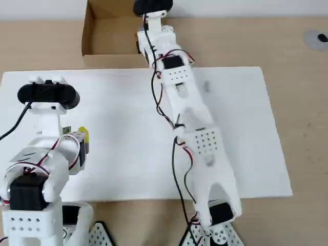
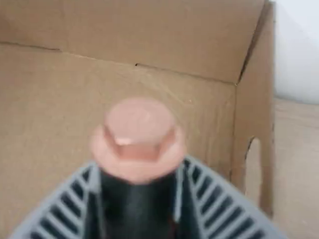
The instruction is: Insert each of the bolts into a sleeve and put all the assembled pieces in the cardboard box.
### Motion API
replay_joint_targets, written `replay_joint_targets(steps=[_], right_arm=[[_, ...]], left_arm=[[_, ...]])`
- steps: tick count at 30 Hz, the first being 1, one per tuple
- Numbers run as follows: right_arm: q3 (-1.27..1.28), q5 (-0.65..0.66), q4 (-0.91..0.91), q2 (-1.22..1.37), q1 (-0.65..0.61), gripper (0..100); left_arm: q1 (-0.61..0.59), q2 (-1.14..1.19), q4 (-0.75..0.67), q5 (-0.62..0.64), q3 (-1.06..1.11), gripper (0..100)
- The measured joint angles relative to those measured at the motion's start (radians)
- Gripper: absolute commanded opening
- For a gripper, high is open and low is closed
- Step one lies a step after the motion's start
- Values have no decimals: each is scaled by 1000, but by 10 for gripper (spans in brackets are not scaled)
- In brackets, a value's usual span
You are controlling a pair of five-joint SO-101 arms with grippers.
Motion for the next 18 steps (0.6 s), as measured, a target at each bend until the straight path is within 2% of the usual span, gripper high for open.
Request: replay_joint_targets(steps=[5,8,12,18], right_arm=[[-198,91,63,181,0,18],[-270,101,68,245,0,73],[-304,123,101,265,0,153],[-321,123,149,264,0,182]], left_arm=[[0,0,0,0,0,92],[0,0,0,0,0,92],[0,0,0,0,0,92],[0,0,0,0,0,92]])
